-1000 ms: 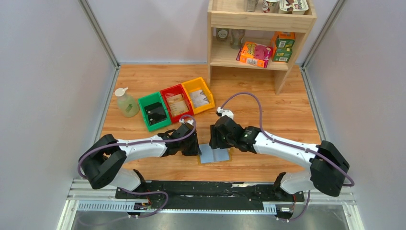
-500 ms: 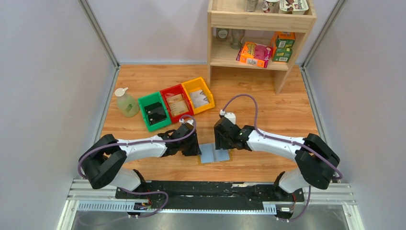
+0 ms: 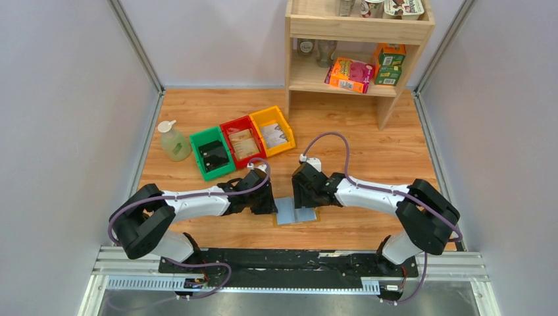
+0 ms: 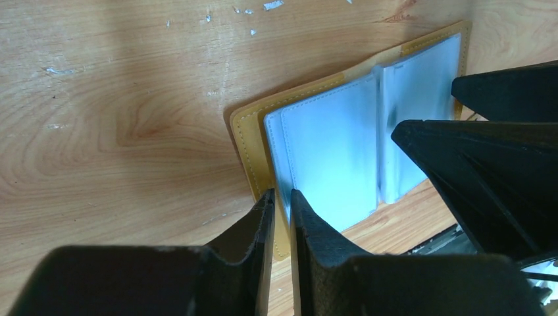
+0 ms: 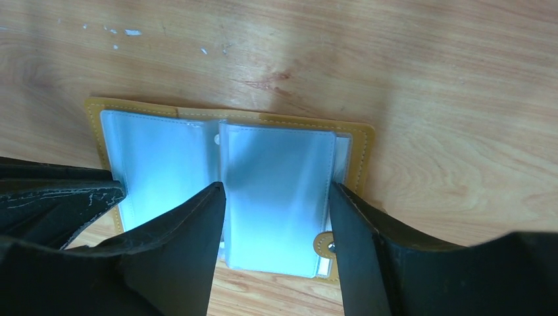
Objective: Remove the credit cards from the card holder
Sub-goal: Remove the credit card from the card holder.
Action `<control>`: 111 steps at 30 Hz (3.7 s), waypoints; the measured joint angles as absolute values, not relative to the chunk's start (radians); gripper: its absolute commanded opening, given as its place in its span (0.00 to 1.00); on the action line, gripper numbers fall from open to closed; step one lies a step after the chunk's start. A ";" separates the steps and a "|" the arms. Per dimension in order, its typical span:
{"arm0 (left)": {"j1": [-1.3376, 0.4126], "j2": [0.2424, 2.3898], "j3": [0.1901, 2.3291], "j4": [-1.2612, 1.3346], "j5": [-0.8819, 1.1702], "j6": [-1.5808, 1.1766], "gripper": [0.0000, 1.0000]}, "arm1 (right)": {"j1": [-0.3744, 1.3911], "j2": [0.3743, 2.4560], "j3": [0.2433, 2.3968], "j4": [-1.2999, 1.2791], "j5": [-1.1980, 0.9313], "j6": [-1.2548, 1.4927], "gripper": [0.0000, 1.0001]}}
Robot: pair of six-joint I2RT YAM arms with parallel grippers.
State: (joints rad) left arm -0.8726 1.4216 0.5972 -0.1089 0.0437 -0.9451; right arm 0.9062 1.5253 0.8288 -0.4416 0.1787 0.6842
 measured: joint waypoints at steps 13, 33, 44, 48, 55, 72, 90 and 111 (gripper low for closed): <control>-0.873 1.427 0.597 -0.104 0.052 -0.945 0.22 | 0.904 1.421 0.799 -0.371 0.042 0.665 0.54; -0.877 1.345 0.558 -0.136 0.001 -0.972 0.26 | 0.900 1.356 0.776 -0.313 0.014 0.657 0.70; -0.877 1.196 0.627 -0.249 -0.056 -0.943 0.35 | 0.887 1.411 0.765 -0.338 0.124 0.654 0.63; -0.877 1.273 0.664 -0.222 -0.005 -0.933 0.35 | 0.887 1.442 0.765 -0.352 0.147 0.655 0.63; -0.877 1.396 0.665 -0.208 0.044 -0.919 0.33 | 0.886 1.458 0.764 -0.359 0.150 0.657 0.63; -0.880 1.452 0.653 -0.177 0.069 -0.915 0.29 | 0.882 1.454 0.750 -0.338 0.051 0.654 0.54; -0.889 1.458 0.648 -0.152 0.075 -0.919 0.29 | 0.887 1.354 0.750 -0.287 -0.085 0.654 0.48; -0.890 1.170 0.631 -0.274 -0.047 -0.918 0.33 | 0.876 1.178 0.674 -0.272 0.038 0.654 0.51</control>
State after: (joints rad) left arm -0.8898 1.1698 0.6312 -0.2745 -0.0467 -0.9180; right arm 0.8757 1.1778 0.6743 -0.2718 0.0380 0.6540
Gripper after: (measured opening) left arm 0.327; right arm 0.536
